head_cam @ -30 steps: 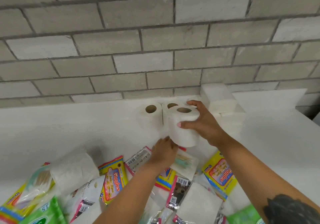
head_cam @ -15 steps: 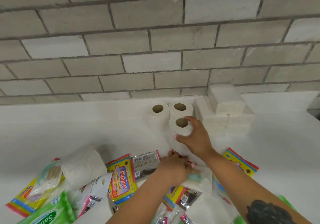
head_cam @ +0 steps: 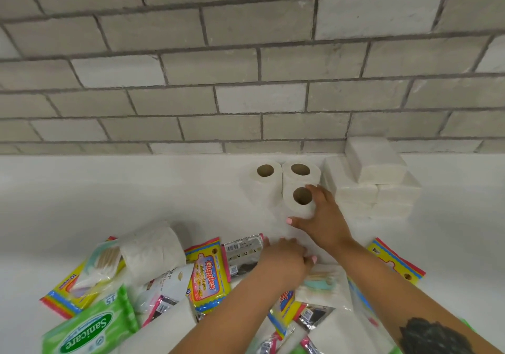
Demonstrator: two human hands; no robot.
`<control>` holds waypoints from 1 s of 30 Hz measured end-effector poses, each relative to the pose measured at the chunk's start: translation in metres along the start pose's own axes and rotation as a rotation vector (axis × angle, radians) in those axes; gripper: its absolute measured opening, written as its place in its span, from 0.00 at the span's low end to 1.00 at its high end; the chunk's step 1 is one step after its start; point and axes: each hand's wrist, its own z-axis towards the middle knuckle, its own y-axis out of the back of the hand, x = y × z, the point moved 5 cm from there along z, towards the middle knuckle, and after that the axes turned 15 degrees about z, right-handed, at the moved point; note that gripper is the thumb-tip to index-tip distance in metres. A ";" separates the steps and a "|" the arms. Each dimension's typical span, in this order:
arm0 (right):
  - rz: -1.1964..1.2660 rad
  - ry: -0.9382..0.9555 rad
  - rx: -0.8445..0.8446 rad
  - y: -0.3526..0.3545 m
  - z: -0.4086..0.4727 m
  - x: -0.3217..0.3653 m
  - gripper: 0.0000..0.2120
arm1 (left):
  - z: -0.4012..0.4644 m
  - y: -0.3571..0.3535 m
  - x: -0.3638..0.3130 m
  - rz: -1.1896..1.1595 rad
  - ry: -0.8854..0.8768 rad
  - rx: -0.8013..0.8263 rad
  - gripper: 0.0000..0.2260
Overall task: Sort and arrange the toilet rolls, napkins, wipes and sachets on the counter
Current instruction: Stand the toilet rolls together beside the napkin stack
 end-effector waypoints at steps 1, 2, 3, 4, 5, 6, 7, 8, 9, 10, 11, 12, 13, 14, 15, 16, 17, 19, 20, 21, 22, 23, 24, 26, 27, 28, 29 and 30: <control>-0.034 -0.002 -0.005 0.001 0.000 0.002 0.42 | -0.004 0.005 0.003 -0.028 0.008 -0.018 0.20; -0.058 -0.001 -0.017 0.001 -0.001 0.005 0.41 | -0.008 0.011 0.008 -0.058 0.022 -0.036 0.20; -0.075 0.008 -0.034 0.002 -0.001 0.009 0.40 | -0.013 0.017 0.015 -0.086 0.042 -0.058 0.19; -0.089 0.026 -0.055 0.003 -0.002 0.013 0.38 | -0.019 0.024 0.025 -0.102 0.065 -0.091 0.19; -0.103 0.053 -0.077 0.004 -0.003 0.019 0.36 | -0.025 0.030 0.037 -0.106 0.089 -0.134 0.19; -0.114 0.079 -0.096 0.005 -0.003 0.024 0.35 | -0.032 0.036 0.052 -0.110 0.119 -0.173 0.21; -0.121 0.100 -0.110 0.005 -0.004 0.029 0.34 | -0.039 0.040 0.068 -0.117 0.154 -0.198 0.24; -0.120 0.115 -0.119 0.005 -0.004 0.034 0.33 | -0.046 0.044 0.086 -0.120 0.195 -0.206 0.28; -0.113 0.120 -0.123 0.004 -0.005 0.037 0.32 | -0.054 0.046 0.104 -0.108 0.240 -0.198 0.33; -0.098 0.123 -0.122 0.003 -0.005 0.040 0.32 | -0.062 0.047 0.122 -0.085 0.287 -0.175 0.38; -0.083 0.129 -0.119 0.001 -0.005 0.043 0.32 | -0.069 0.046 0.140 -0.056 0.336 -0.139 0.43; -0.069 0.139 -0.114 -0.001 -0.006 0.046 0.32 | -0.074 0.044 0.157 -0.023 0.386 -0.093 0.48; -0.061 0.143 -0.110 -0.004 -0.006 0.048 0.32 | -0.079 0.040 0.173 0.010 0.432 -0.049 0.51; -0.056 0.137 -0.107 -0.007 -0.007 0.050 0.32 | -0.084 0.036 0.187 0.033 0.474 -0.010 0.54; -0.050 0.123 -0.104 -0.010 -0.008 0.053 0.32 | -0.087 0.030 0.201 0.042 0.509 0.024 0.56; -0.045 0.114 -0.101 -0.013 -0.010 0.056 0.32 | -0.091 0.025 0.212 0.038 0.537 0.055 0.58; -0.041 0.115 -0.097 -0.017 -0.011 0.059 0.32 | -0.095 0.019 0.221 0.029 0.555 0.086 0.60; -0.047 0.120 -0.089 -0.024 -0.015 0.066 0.31 | -0.101 0.008 0.233 0.024 0.567 0.145 0.62; -0.051 0.120 -0.084 -0.028 -0.016 0.069 0.31 | -0.103 0.003 0.237 0.029 0.568 0.164 0.62; -0.052 0.121 -0.079 -0.031 -0.018 0.072 0.30 | -0.104 0.000 0.239 0.036 0.566 0.172 0.62; -0.052 0.121 -0.074 -0.034 -0.019 0.074 0.30 | -0.104 -0.003 0.241 0.043 0.563 0.171 0.63; -0.051 0.121 -0.070 -0.036 -0.020 0.076 0.29 | -0.103 -0.004 0.243 0.048 0.558 0.161 0.62; -0.050 0.116 -0.060 -0.039 -0.022 0.077 0.28 | -0.101 -0.006 0.244 0.050 0.553 0.142 0.61; -0.046 0.093 -0.010 -0.046 -0.025 0.077 0.26 | -0.098 -0.007 0.247 0.045 0.546 0.081 0.56; -0.048 0.077 0.027 -0.051 -0.027 0.076 0.25 | -0.098 -0.007 0.249 0.039 0.547 0.050 0.52; -0.056 0.063 0.061 -0.055 -0.029 0.074 0.25 | -0.098 -0.007 0.251 0.029 0.551 0.026 0.49; -0.070 0.059 0.088 -0.059 -0.031 0.073 0.25 | -0.098 -0.007 0.253 0.013 0.555 0.006 0.47; -0.092 0.068 0.106 -0.062 -0.034 0.073 0.24 | -0.098 -0.007 0.256 -0.009 0.558 -0.011 0.46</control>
